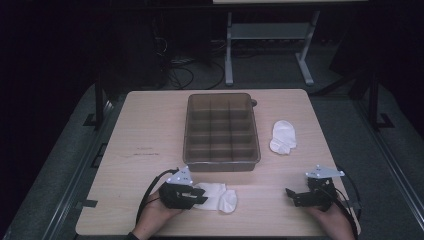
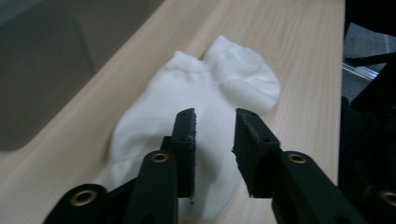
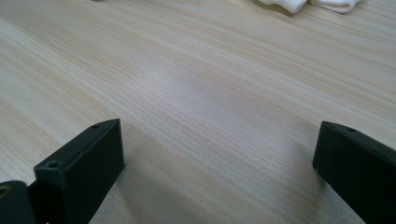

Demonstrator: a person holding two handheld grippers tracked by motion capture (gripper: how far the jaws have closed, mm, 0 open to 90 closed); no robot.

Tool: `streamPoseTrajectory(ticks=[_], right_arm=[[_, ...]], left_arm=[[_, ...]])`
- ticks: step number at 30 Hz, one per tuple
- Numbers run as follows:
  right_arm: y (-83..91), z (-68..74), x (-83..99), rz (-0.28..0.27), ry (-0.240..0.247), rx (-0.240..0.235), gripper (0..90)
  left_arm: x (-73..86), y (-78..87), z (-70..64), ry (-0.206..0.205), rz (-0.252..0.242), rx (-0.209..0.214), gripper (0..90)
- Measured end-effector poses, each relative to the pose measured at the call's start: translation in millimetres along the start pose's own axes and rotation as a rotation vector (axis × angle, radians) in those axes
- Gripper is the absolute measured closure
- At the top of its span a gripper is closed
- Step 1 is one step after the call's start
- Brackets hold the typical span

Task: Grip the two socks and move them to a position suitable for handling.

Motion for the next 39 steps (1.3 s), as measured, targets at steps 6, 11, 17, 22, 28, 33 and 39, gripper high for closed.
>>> streamPoseTrajectory(ticks=[6, 11, 17, 22, 28, 33, 39], right_arm=[[0.0, 0.0, 0.0, 0.000, 0.000, -0.001, 1.5], [-0.1, 0.0, 0.0, 0.000, 0.002, -0.001, 1.5], [0.0, 0.0, 0.0, 0.000, 0.002, -0.001, 1.5], [0.1, 0.0, 0.0, 0.000, -0.003, 0.002, 1.5], [0.2, -0.5, -0.1, -0.001, -0.008, 0.007, 1.5], [0.1, -0.5, -0.1, -0.001, -0.008, 0.008, 1.5], [0.0, -0.8, -0.2, -0.002, -0.011, 0.012, 1.5]], left_arm=[[11.5, 12.3, 13.7, 0.019, -0.001, -0.057, 49.3], [19.9, 22.8, 24.6, 0.043, -0.010, -0.100, 39.8], [32.1, 36.0, 36.6, 0.074, -0.022, -0.156, 31.1], [47.0, 47.3, 48.4, 0.103, -0.017, -0.215, 23.9], [65.3, 58.4, 61.6, 0.122, 0.002, -0.289, 17.3], [78.7, 65.4, 71.0, 0.130, 0.015, -0.345, 14.5], [93.6, 69.3, 83.1, 0.150, 0.037, -0.399, 14.5]])
Point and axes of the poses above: each handheld gripper's, and its own axes: y roughly backward along the jaws, x roughly out of its underside, z roughly to its left, the point moved 3 cm from there along -y, roughly forward along the jaws, and after that the axes turned 12 degrees about -x, right-handed, at the moved point
